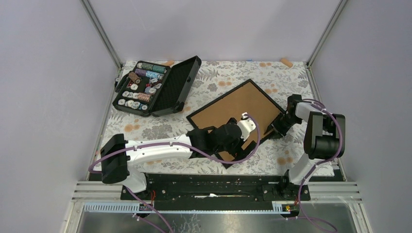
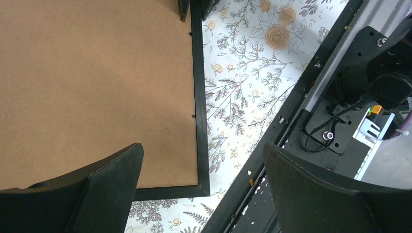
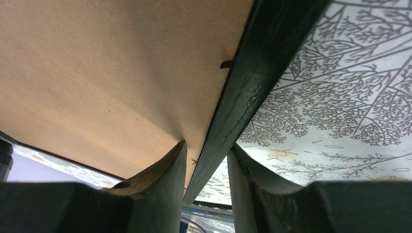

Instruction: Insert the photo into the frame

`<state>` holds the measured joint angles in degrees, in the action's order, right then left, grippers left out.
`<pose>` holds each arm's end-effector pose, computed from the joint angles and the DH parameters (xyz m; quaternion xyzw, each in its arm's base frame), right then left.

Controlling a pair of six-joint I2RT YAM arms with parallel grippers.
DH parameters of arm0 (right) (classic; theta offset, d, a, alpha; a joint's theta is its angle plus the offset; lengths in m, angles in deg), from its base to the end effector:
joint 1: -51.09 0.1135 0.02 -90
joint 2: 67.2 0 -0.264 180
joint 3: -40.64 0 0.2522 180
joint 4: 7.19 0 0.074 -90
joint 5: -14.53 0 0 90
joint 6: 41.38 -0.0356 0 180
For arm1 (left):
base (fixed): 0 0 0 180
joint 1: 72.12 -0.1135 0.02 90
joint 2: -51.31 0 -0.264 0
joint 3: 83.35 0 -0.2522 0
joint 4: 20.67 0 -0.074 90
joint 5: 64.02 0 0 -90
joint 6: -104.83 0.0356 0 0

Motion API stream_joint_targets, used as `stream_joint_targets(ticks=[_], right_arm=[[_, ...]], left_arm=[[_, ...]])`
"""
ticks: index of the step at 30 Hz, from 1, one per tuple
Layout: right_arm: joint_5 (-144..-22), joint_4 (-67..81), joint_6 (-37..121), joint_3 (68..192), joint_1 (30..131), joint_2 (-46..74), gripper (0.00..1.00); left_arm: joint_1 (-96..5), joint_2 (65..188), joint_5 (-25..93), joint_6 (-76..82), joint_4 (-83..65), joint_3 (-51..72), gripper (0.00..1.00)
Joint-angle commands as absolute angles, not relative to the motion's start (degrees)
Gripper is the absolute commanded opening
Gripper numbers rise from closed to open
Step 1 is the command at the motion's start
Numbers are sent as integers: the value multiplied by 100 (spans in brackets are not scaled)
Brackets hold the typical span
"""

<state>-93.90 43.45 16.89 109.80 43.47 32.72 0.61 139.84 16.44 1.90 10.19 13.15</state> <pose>0.2972 -0.0284 0.1380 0.3201 0.9309 0.1716 0.0390 0.1104 -0.3352 0.2913 0.4096 0.7882 -0.2538 0.3828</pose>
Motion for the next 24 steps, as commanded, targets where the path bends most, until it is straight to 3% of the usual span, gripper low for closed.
stream_joint_targets(ticks=[1, 3, 4, 5, 13, 24], right_arm=[[-8931, 4050, 1306, 10645, 4380, 3116, 40], [-8863, 4004, 1242, 10636, 4380, 3167, 30], [-8867, 4002, 1209, 10635, 4380, 3182, 20], [-8898, 4010, 1198, 10623, 4379, 3177, 1], [-9271, 4908, 672, 10839, 4380, 2538, 0], [-9553, 5619, 526, 11015, 4380, 2018, 0]], left_arm=[[31, 13987, 1668, -5, 770, 1328, 98], [29, 14051, 1617, -54, 736, 1319, 98], [30, 14089, 1606, -77, 727, 1306, 98], [31, 14128, 1593, -114, 713, 1294, 98], [79, 14670, 1411, -246, 268, 1271, 98], [1034, 16402, -1486, 1110, 482, 149, 97]])
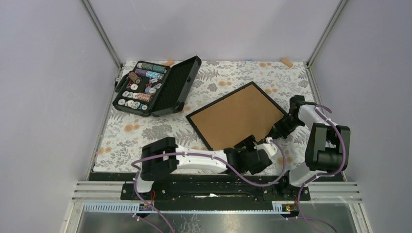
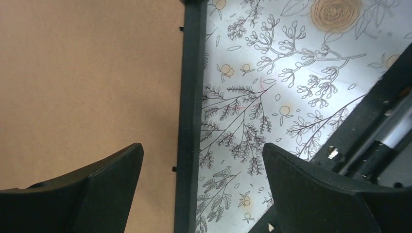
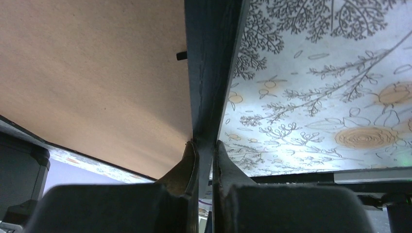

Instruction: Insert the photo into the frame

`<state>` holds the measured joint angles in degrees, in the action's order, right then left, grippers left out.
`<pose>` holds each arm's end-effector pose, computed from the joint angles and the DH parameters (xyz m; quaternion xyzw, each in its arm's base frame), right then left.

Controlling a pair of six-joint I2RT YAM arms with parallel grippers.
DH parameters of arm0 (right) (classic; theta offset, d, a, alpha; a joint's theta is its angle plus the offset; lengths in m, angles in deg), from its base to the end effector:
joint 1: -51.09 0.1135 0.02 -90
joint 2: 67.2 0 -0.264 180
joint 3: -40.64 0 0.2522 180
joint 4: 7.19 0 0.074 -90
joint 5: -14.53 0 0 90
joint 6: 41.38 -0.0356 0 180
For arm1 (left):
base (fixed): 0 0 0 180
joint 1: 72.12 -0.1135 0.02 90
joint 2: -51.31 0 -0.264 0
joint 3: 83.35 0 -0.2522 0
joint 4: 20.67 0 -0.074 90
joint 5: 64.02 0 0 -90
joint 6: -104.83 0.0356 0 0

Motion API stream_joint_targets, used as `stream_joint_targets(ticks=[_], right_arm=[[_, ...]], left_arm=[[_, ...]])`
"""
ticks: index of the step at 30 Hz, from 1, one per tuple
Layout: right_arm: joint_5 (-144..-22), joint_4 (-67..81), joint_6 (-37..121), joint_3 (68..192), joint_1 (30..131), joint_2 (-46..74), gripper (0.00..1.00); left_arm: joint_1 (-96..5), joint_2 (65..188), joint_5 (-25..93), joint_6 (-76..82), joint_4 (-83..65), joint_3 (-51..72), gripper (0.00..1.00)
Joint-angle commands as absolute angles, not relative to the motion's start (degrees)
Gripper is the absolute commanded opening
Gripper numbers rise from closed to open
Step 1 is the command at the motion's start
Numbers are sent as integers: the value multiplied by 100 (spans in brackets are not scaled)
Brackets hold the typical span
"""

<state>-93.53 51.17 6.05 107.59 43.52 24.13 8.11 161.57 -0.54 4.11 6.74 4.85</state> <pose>0.2686 -0.0246 0.1663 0.4086 0.8970 0.1682 0.0125 0.0877 -0.4155 0.2053 0.4434 0.7902 -0.1116 0.4079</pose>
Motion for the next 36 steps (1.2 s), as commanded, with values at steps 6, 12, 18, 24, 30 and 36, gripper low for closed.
stream_joint_targets(ticks=[6, 12, 18, 24, 30, 36], right_arm=[[-9791, 5653, 455, 10899, 4380, 1869, 0], [-9654, 5745, 373, 10852, 4380, 1636, 0], [-9741, 5809, 392, 10822, 4380, 1462, 0], [-9595, 5871, 556, 10743, 4379, 1027, 0], [-8627, 6294, 1407, 11888, 4379, 473, 14], [-8480, 6040, 1791, 13189, 4380, -801, 98]], left_arm=[[1049, 17035, -2615, 1933, 82, 91, 94], [1098, 17592, -3468, 2785, -433, -52, 90], [1101, 17609, -3958, 3830, -1588, 274, 69], [1103, 17413, -3992, 4533, -1906, 265, 43], [1103, 16897, -3804, 4379, -892, -346, 20], [1101, 16741, -3495, 3937, 855, -2002, 0]])
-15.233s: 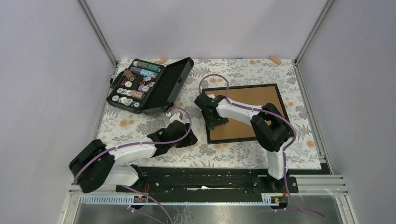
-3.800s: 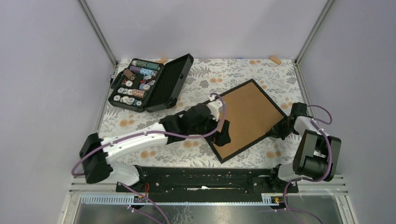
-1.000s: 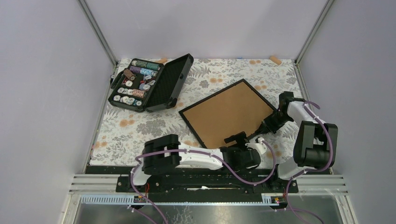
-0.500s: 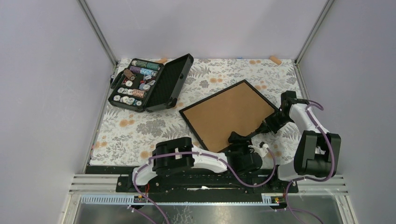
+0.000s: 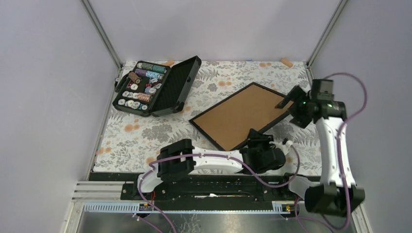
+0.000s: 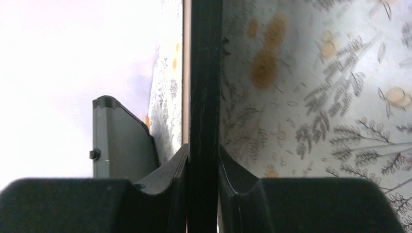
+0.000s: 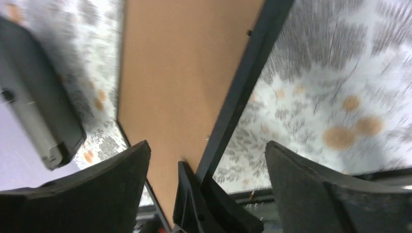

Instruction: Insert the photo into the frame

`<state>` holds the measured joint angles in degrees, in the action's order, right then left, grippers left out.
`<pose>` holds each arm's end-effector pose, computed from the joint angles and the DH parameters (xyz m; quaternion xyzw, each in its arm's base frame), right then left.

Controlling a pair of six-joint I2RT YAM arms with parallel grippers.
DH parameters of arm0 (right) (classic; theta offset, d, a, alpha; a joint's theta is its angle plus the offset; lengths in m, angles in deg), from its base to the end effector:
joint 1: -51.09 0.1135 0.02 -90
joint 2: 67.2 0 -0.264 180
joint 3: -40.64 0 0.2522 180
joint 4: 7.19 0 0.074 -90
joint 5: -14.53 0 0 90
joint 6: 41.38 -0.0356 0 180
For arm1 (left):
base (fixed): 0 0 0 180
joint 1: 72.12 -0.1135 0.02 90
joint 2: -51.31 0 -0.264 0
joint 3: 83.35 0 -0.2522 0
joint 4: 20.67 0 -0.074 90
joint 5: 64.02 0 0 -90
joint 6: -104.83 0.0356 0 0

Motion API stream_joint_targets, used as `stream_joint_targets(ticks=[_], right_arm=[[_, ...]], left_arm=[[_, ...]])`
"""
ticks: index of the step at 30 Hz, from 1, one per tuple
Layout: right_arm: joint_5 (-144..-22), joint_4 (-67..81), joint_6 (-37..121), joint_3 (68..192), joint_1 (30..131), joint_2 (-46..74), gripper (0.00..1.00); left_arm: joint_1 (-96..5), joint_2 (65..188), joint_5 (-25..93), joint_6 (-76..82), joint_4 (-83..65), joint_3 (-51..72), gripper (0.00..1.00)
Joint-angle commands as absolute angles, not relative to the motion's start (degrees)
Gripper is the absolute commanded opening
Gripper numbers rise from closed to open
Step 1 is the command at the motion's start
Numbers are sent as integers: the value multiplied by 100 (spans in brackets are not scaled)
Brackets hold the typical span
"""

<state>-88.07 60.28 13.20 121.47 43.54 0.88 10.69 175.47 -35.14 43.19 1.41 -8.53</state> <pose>0.2293 -0.0226 0.3253 0.3160 0.8936 0.1740 0.2672 0.0904 -0.4678 0.1900 0.5275 0.6167 0.2483 0.5289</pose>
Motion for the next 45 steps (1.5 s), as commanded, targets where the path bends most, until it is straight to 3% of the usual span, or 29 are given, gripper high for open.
stream_joint_targets(ticks=[1, 8, 13, 17, 21, 24, 31, 43, 45], right_arm=[[-8409, 6086, 1870, 13569, 4380, -877, 100], [-8647, 7060, 2277, 16748, 4380, -132, 100], [-8795, 6609, 1935, 16679, 4380, -465, 100], [-8771, 6435, 1807, 16631, 4380, -648, 100], [-8780, 6597, 1799, 16848, 4379, -575, 100], [-8744, 6615, 1783, 16672, 4380, -598, 100], [-9066, 6732, 1807, 16132, 4380, -516, 100], [-9361, 6790, 1778, 15617, 4380, -622, 100], [-9429, 6850, 1777, 15586, 4380, -614, 100]], left_arm=[[1103, 16748, -3436, 3818, 1132, -2316, 0], [1129, 16888, -2726, 2726, 3399, -5259, 0], [895, 16465, -1586, 2015, 3764, -6239, 0], [-292, 15808, 628, 260, 3731, -5656, 0], [-1796, 15307, 3290, -1398, 2771, -4003, 0], [-2506, 15320, 4488, -2490, 1907, -3126, 0], [-3101, 15858, 5717, -4049, -183, -1600, 0], [-3108, 16450, 4677, -3614, 32, -1089, 0], [-3116, 16460, 4479, -3452, 322, -1106, 13]])
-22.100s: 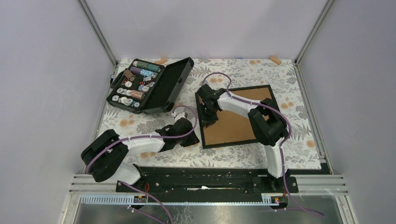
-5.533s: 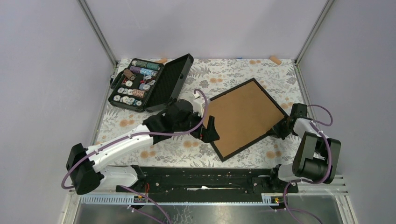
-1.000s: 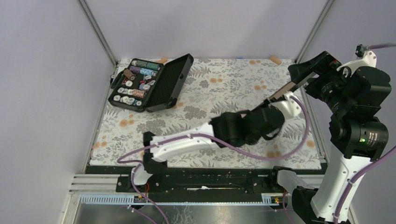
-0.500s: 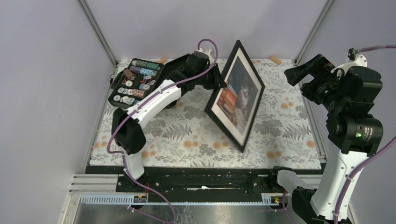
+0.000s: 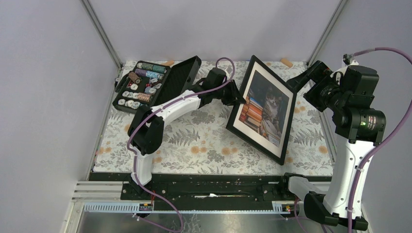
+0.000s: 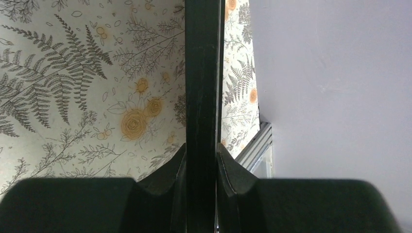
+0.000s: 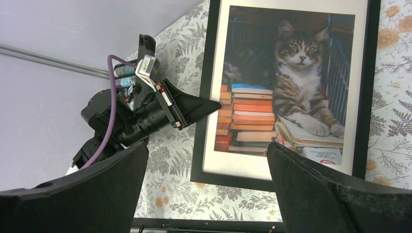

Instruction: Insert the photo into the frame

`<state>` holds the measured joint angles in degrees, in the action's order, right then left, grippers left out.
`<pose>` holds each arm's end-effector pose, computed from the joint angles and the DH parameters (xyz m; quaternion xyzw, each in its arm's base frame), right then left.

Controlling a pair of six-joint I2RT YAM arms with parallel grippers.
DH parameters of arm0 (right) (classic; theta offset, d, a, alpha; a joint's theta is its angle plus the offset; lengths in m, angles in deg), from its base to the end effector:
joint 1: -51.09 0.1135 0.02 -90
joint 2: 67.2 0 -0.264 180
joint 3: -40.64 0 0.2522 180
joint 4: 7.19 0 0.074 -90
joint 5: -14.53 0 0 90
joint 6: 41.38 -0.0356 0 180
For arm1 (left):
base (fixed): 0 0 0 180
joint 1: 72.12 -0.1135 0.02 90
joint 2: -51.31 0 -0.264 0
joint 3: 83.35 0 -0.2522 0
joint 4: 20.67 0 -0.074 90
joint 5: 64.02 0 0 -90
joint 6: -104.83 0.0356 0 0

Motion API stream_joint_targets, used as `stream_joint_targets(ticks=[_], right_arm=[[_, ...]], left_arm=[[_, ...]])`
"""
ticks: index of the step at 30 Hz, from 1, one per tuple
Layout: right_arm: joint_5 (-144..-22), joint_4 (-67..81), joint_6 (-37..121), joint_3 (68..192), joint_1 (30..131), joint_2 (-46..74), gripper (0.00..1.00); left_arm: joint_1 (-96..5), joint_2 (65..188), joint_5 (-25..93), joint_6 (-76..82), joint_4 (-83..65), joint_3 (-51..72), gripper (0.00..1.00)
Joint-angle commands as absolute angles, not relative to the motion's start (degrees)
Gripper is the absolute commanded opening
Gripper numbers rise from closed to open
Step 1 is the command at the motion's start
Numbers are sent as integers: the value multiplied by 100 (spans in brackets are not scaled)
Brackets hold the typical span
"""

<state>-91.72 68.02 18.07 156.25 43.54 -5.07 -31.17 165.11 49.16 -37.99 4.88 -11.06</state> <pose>0.1472 -0.0095 0.5095 0.1925 0.8004 0.2254 0.5210 0.3444 -0.3174 0.2723 0.0090 0.8608 -0.4685 0.1984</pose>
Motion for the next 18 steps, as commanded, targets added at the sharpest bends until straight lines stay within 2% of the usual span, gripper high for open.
stream_joint_targets(ticks=[1, 3, 5, 7, 12, 18], right_arm=[[-9469, 6935, 1808, 15633, 4380, -562, 100], [-9433, 7226, 1961, 15835, 4380, -422, 100], [-9329, 7363, 2238, 16082, 4380, -340, 100], [-9255, 7332, 2442, 16313, 4380, -341, 100], [-9980, 7412, 2867, 16974, 4380, -44, 100], [-10983, 6801, 2941, 17380, 4380, -170, 100]], left_arm=[[-3124, 16445, 4266, -3322, 594, -1186, 24], [-3121, 16258, 3860, -3084, 975, -1180, 47], [-3110, 16086, 3413, -2793, 1441, -1333, 64], [-3116, 15993, 3068, -2468, 2077, -1684, 75], [-3004, 15302, 2535, -1953, 2829, -2070, 83], [-2815, 13947, 2461, -1379, 2961, -2283, 85]])
